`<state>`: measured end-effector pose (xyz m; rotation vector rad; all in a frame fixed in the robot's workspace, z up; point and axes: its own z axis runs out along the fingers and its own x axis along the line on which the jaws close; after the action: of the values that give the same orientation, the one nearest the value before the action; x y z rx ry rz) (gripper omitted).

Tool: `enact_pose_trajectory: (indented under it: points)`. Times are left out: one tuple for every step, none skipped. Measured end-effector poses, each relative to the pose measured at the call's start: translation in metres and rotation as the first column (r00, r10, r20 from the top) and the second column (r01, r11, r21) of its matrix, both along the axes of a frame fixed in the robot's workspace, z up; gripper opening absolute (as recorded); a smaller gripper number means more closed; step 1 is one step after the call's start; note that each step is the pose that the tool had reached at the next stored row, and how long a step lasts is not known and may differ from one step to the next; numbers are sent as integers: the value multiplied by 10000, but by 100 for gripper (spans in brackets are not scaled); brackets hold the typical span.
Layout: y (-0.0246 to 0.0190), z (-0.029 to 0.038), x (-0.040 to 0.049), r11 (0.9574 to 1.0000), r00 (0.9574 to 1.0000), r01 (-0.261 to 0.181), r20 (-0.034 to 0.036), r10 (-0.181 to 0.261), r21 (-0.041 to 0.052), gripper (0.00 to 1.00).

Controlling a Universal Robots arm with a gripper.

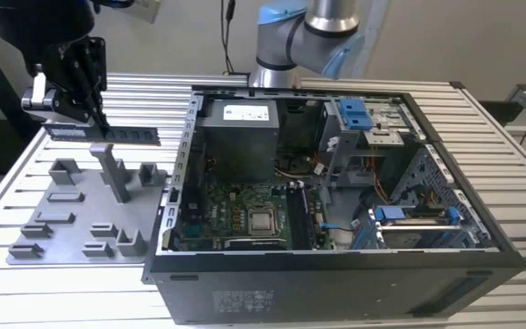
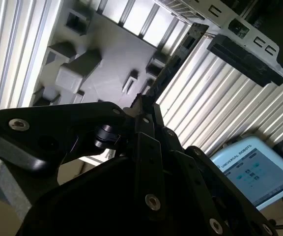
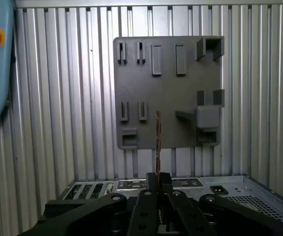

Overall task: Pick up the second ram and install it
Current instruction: 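Pick up the second ram and move it above second insertion slot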

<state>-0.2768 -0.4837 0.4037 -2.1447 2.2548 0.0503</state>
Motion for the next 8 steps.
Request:
enact_pose_trajectory:
  points:
    - [0,-1,22,10000,10000,1,-2,-1,5,14]
    - [0,0,44,10000,10000,0,-6,0,8,14]
    - [0,0,66,10000,10000,0,-10,0,11,14]
    - [0,0,90,10000,10000,0,-14,0,15,14]
    - [0,0,112,10000,10000,0,-16,0,20,14]
    - [0,0,134,10000,10000,0,-20,0,23,14]
    - [0,0,159,10000,10000,1,-24,-1,27,14]
    - [0,0,185,10000,10000,1,-29,-1,31,14]
